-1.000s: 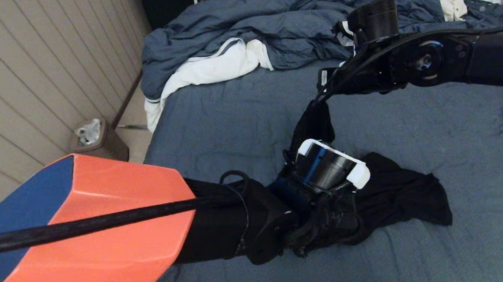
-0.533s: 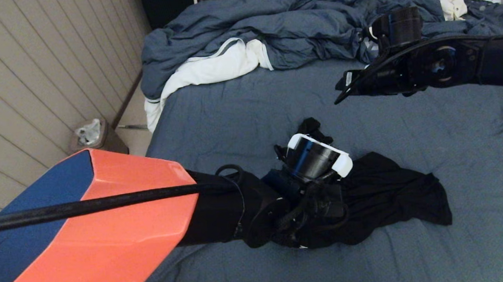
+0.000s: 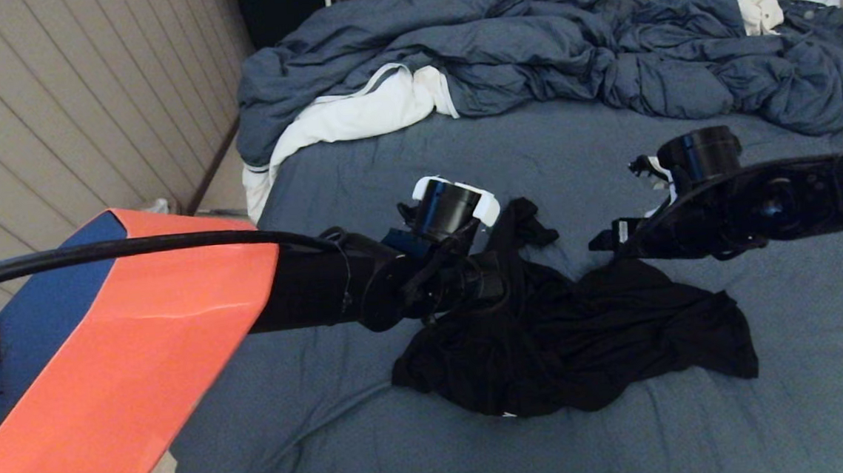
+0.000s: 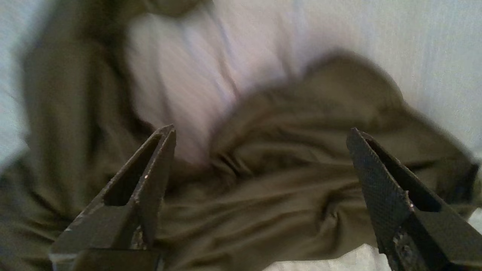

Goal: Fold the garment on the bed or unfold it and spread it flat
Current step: Unford the black T-shirt

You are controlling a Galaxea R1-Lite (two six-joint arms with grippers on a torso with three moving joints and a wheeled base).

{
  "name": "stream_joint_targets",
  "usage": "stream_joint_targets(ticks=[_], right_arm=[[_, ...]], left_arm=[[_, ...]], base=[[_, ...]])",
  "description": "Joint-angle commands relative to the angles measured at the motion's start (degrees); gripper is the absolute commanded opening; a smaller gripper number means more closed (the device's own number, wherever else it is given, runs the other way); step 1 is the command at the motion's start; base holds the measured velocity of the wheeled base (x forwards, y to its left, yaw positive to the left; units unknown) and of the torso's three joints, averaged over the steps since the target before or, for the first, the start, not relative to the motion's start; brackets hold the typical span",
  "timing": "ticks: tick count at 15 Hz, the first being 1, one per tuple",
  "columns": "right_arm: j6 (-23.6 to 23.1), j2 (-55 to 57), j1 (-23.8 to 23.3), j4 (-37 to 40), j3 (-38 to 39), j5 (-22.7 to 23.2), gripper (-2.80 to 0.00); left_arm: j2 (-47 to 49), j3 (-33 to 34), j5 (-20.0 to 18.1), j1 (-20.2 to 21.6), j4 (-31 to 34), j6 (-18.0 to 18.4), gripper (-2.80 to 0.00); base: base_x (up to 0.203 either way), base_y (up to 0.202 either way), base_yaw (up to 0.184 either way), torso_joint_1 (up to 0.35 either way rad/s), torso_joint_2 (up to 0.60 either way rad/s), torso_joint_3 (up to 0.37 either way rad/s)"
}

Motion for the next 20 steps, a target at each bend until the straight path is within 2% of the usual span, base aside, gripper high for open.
stream_joint_targets(ticks=[1,5,6,9,12,14,17,20], right_arm=[[-1.1,-3.7,-2.7,-8.9,9.6,2.8,0.00],[-1.1,-2.7,-2.4,-10.2,12.1,3.7,0.00],[-1.0,-2.2,-2.6,-10.3,12.0,3.7,-2.80],[-1.6,-2.1,-3.8,-10.5,11.1,3.7,-2.80],[-2.5,-1.2,-7.9,-13.6,12.5,3.7,-2.80],[-5.2,-1.3,-12.4,-14.5,14.6,3.6,-2.80],[-9.1,-5.0,-16.2,-14.8,19.6,3.8,-2.80],[-13.4,-3.7,-23.0,-18.2,22.7,5.7,-2.80]], left_arm=[[1.2,-0.6,0.1,0.4,0.2,-0.2,-2.80],[1.8,-0.5,0.1,0.4,0.2,-0.2,-2.80],[1.7,-0.6,0.1,0.4,0.2,-0.3,-2.80],[2.0,-0.6,0.1,0.4,0.2,-0.2,-2.80],[2.7,-0.7,0.1,0.4,0.2,-0.2,-2.80],[3.2,-0.7,0.1,0.4,0.2,-0.2,-2.80],[3.2,-0.8,0.1,0.4,0.2,-0.2,-2.80],[3.2,-0.8,0.1,0.4,0.2,-0.2,-2.80]], base=[[0.000,0.000,0.000,0.000,0.00,0.000],[0.000,0.000,0.000,0.000,0.00,0.000],[0.000,0.000,0.000,0.000,0.00,0.000],[0.000,0.000,0.000,0.000,0.00,0.000],[0.000,0.000,0.000,0.000,0.00,0.000],[0.000,0.000,0.000,0.000,0.00,0.000],[0.000,0.000,0.000,0.000,0.00,0.000],[0.000,0.000,0.000,0.000,0.00,0.000]])
